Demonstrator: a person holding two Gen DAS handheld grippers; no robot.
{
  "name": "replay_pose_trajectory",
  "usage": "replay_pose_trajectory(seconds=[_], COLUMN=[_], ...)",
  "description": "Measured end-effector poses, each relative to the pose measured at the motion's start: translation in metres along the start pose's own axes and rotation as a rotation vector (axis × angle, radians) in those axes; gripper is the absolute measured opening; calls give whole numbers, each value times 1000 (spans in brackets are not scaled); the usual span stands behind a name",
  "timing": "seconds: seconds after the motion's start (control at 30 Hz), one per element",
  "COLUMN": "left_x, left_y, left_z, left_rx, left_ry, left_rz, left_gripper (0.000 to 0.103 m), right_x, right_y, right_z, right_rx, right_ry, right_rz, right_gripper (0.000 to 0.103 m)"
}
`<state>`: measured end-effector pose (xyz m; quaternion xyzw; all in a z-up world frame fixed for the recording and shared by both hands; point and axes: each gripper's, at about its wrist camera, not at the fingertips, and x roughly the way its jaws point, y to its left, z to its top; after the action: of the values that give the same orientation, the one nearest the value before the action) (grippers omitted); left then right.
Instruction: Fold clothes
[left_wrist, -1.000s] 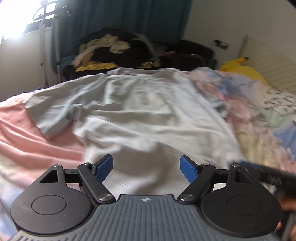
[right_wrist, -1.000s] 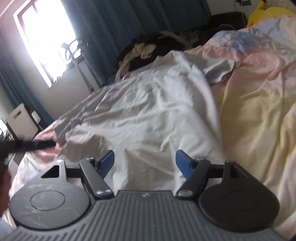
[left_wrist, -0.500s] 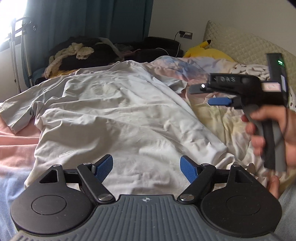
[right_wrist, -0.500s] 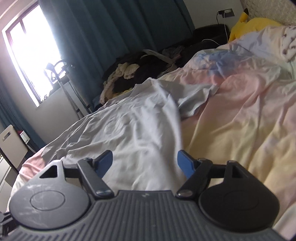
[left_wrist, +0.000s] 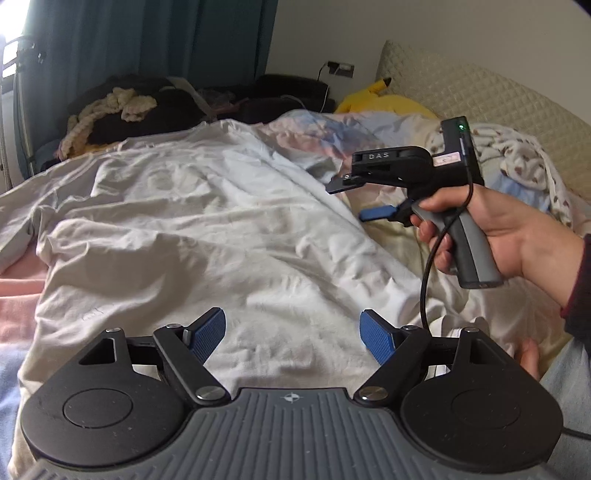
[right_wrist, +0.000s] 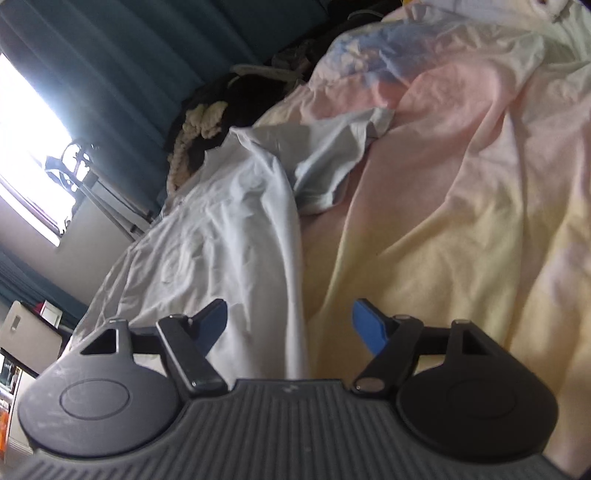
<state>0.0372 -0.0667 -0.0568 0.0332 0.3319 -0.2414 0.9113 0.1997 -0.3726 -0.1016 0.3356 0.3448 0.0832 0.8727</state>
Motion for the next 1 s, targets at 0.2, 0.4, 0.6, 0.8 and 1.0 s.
replay_pose_trajectory(seconds=[0.2,0.4,0.6,0.8,1.0], left_x=[8,13,16,7,3], left_y=[1,0,-2,-12,-12], left_z=[-2,-4,-6,-8,-9], left_rx=[5,22,44,97,90], left_ry=[32,55,70,40,28], left_rz=[6,19,30,28,52], left_gripper=[83,83,83,83,83], right_x=[5,-26,-51,-55,-29], right_y=[0,5,2,-2,-8], right_z=[-1,14,23,-2,-25], right_rx=[-27,-50,-72,-68,24], right_ry=[3,-117,-153,-21,63], right_rz=[6,17,-27,29,44], right_gripper=[9,1,7,68,25])
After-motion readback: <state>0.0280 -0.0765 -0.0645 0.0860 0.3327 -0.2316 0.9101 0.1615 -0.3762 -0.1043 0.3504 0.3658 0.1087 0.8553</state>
